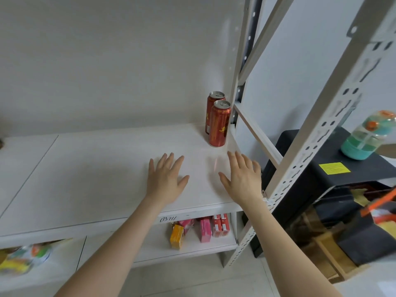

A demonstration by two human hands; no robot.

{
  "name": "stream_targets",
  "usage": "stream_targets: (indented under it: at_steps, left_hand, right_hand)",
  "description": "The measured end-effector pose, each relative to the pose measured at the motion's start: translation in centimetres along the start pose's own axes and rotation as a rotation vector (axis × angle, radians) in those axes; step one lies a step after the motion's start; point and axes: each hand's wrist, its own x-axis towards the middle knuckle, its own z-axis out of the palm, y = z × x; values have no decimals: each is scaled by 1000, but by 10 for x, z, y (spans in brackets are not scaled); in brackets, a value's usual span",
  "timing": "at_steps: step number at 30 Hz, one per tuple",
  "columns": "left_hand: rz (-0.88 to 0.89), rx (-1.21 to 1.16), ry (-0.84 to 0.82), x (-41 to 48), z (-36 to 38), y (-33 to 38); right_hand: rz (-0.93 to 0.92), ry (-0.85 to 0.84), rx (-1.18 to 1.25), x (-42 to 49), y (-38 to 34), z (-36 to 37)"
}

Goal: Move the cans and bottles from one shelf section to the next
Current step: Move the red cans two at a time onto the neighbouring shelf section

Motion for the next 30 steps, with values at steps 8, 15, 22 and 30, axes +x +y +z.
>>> stream_targets:
  at_steps: [8,15,22,30]
  left_hand:
    - [-4,59,53,-79,-20,-7]
    - [-80,95,21,-160,-42,-24]
    - [-151,107,0,-246,-60,-75]
    - [-163,155,5,-284,-95,-165]
  right_hand:
    - [-11,-54,-28,-62,-23,-22]
    - [-66,-115,-26,-124,-61,-45]
    - [-131,-142,-22,-175,-121,-61]
    - [-139,-101,16,-200,-223,-66]
